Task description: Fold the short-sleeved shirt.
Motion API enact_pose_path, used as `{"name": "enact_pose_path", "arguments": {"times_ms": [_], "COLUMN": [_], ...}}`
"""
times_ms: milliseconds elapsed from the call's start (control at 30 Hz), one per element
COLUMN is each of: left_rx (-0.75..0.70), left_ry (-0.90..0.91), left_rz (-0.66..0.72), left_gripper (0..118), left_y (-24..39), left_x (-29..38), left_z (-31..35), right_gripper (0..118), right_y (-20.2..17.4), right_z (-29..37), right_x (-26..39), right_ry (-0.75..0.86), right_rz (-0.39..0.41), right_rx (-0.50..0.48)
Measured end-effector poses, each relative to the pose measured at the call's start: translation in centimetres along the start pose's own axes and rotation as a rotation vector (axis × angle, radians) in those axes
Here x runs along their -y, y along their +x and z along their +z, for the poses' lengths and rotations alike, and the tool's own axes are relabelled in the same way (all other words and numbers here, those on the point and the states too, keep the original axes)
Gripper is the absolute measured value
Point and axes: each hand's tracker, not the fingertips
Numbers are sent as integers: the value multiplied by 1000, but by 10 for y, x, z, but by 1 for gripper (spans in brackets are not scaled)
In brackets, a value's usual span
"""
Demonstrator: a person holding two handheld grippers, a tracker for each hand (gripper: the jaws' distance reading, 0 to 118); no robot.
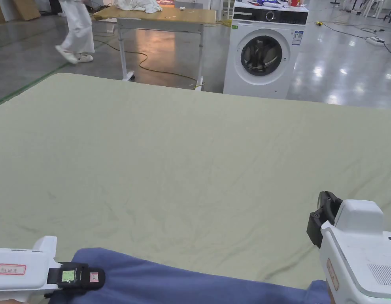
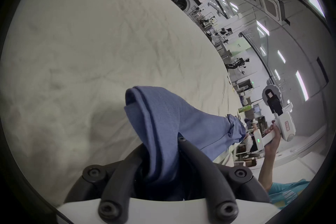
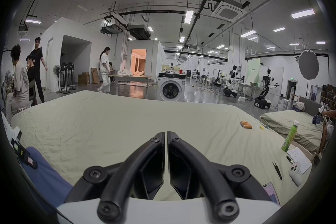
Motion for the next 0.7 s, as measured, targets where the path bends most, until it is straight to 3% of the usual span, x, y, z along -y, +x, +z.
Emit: {"name": "enact_pose_path", "arguments": {"times_ms": [167,400,567,700], "left_rx": [-98,-368,-307,-132], "left_ry": [31,73,84,81], "left_rz": [-58,-104,-88,-59], "left_gripper": [7,7,7,7], "left_y": [15,20,38,63], "left_x": [-17,-31,-23,-17], "left_z": [33,83,87,74], "right_gripper": [2,2,1,1], "right_y": [4,4,2,2], "right_z": [-4,-4,-3,-3], "right_x": [0,0,3,5], "right_ry": [0,4,0,-9], "right_rz": [9,0,-11,-16], "right_rx": [-5,-16,-27,-32]}}
